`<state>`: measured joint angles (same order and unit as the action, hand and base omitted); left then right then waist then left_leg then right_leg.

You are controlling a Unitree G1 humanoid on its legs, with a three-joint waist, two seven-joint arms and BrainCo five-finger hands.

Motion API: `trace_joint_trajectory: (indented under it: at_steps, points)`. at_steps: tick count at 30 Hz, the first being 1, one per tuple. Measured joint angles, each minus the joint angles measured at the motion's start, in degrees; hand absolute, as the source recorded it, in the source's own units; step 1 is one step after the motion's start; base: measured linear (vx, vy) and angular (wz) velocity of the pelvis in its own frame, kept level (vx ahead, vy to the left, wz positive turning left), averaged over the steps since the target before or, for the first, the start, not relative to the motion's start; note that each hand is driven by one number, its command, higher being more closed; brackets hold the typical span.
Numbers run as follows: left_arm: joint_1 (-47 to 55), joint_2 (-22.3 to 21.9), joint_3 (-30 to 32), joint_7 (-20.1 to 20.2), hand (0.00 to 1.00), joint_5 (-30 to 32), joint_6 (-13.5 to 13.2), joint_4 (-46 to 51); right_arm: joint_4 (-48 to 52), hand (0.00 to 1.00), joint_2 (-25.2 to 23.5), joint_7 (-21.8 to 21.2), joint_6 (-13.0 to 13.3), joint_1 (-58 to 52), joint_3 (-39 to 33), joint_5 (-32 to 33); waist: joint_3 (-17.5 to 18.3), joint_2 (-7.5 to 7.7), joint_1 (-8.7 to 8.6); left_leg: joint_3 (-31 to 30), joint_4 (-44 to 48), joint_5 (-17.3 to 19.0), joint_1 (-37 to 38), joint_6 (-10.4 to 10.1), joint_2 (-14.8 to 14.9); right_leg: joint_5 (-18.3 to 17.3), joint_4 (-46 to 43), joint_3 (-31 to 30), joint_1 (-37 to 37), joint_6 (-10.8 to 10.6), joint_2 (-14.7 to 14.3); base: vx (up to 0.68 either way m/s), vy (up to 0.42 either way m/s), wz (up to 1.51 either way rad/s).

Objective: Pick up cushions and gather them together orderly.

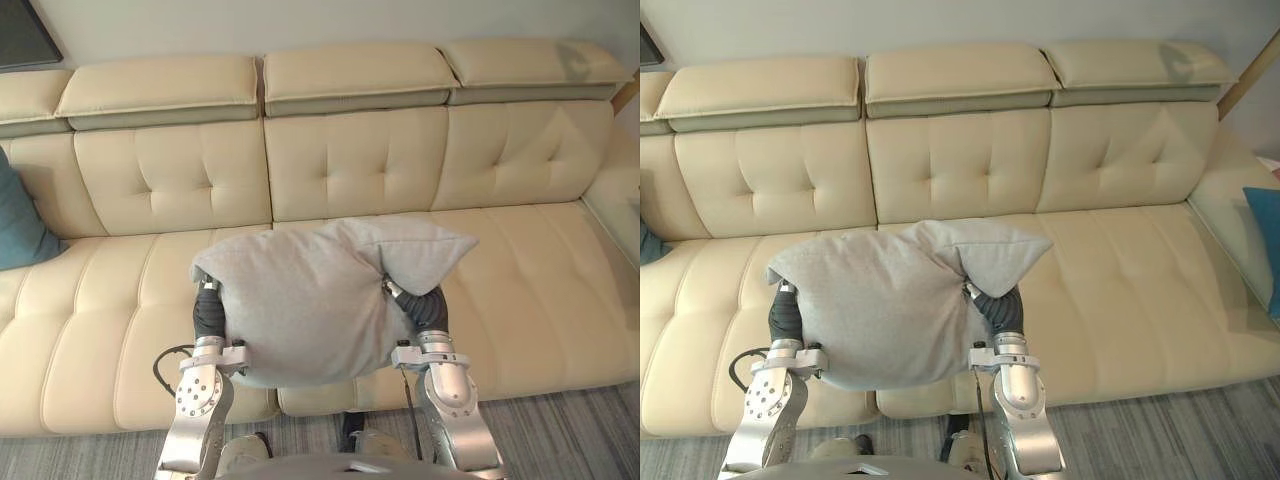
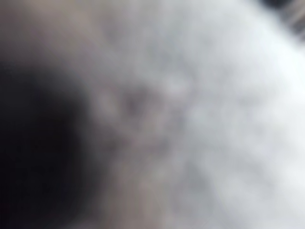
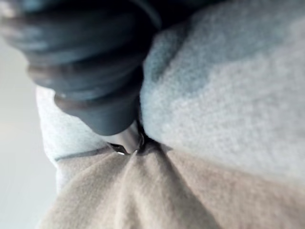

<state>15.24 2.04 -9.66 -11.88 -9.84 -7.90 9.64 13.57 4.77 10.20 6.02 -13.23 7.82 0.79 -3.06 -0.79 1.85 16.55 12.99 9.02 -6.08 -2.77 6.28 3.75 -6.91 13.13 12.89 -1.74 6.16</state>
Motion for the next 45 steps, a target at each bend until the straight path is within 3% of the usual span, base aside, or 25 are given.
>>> trace_joint_trajectory:
  at_steps: [7,10,13,18,21,29,32,38,39,40,45]
  points:
    - [-0.35,0.31,-0.04,-0.19,1.00,-0.04,0.08,-1.48,-3.79,1.00,0.29,0.03,-0.11,3.54,-0.04,0.00,-0.03,0.07,-0.21,0.50,-4.36,-1.72,1.18,0.62,-2.83,5.38,8.99,-0.73,-2.91,-1.01,0.54,0.00,0.052,-0.05]
    - [-3.97,1.70,0.59,-1.31,1.00,-0.05,0.03,-1.88,-8.33,1.00,0.25,0.67,-0.06,10.36,-0.04,0.08,-0.72,1.17,-0.20,0.55,-4.23,-2.04,-0.44,1.13,-3.50,6.97,10.48,-1.11,-1.90,-0.97,0.89,-0.08,0.036,-0.03]
    - [-13.73,2.57,2.49,-5.15,1.00,-0.07,-0.10,-5.60,-13.14,1.00,0.10,3.09,-0.06,20.22,0.02,1.36,-2.46,2.40,0.20,0.53,-3.00,-2.85,-5.56,1.76,-4.00,8.62,10.54,-1.31,2.57,-0.72,1.64,-0.15,0.031,0.05]
    - [-33.87,6.31,4.89,-12.99,1.00,-0.07,-0.26,-10.22,-17.43,1.00,-1.15,9.94,-0.07,38.30,-1.07,2.35,-7.47,2.01,1.79,0.23,2.62,-3.03,-14.54,2.01,-3.36,10.21,7.79,-1.34,10.04,-0.30,2.33,-0.15,0.044,0.07]
    - [-45.26,9.18,5.10,-15.08,1.00,-0.07,-0.51,-14.23,-17.53,1.00,-3.89,12.78,-0.06,45.90,-4.97,2.34,-8.46,1.49,2.75,-0.43,4.72,-3.03,-18.49,2.00,-2.96,10.17,6.16,-0.87,13.53,-0.10,2.51,-0.08,0.013,0.13]
    - [-73.49,16.38,5.51,-18.49,1.00,-0.10,-2.62,-22.92,-21.47,1.00,-4.54,21.14,0.84,69.72,-12.91,2.27,-13.75,0.32,3.38,-1.24,4.18,-6.14,-27.70,2.25,-3.60,11.93,5.64,-0.07,22.47,0.76,3.62,-0.05,-0.005,0.13]
    - [-80.05,16.52,6.58,-19.01,1.00,-0.20,-3.30,-27.44,-21.56,1.00,-4.44,23.34,0.95,74.24,-14.25,2.28,-15.65,-0.17,3.21,-1.65,3.72,-6.95,-30.59,2.00,-3.48,13.25,7.42,0.10,24.48,1.00,3.29,-0.03,-0.008,0.09]
    - [-85.38,14.80,8.68,-18.68,1.00,-1.25,-3.21,-33.38,-28.31,1.00,-4.27,25.09,1.31,81.12,-17.51,3.82,-16.14,-0.19,2.72,-1.97,5.19,-6.96,-37.10,1.95,-2.50,14.11,7.74,-0.14,29.87,1.60,2.59,-0.01,0.005,0.03]
    - [-85.52,14.62,9.40,-18.52,0.00,-1.25,-3.16,-33.44,-28.70,1.00,-4.25,25.06,1.28,81.67,-17.52,4.13,-16.17,-0.22,2.71,-2.07,5.48,-6.96,-38.03,1.94,-2.36,14.29,7.73,-0.20,30.59,1.63,2.49,-0.03,0.014,0.05]
    - [-85.58,14.63,10.07,-18.52,0.00,-1.26,-3.16,-33.44,-29.07,0.00,-4.24,24.94,1.28,82.40,-17.49,4.37,-16.69,-0.22,2.82,-2.05,6.21,-6.94,-39.21,1.93,-2.07,14.33,7.73,-0.35,31.33,1.64,2.37,0.00,0.000,0.00]
    - [-85.71,13.42,15.82,-18.79,0.00,-1.31,-2.32,-35.16,-29.95,0.00,-4.35,24.66,1.37,85.45,-17.47,4.92,-18.58,-0.23,2.95,-2.69,7.83,-6.94,-44.04,1.87,-1.14,14.35,7.69,-1.38,34.89,1.65,1.66,-0.03,0.014,0.09]
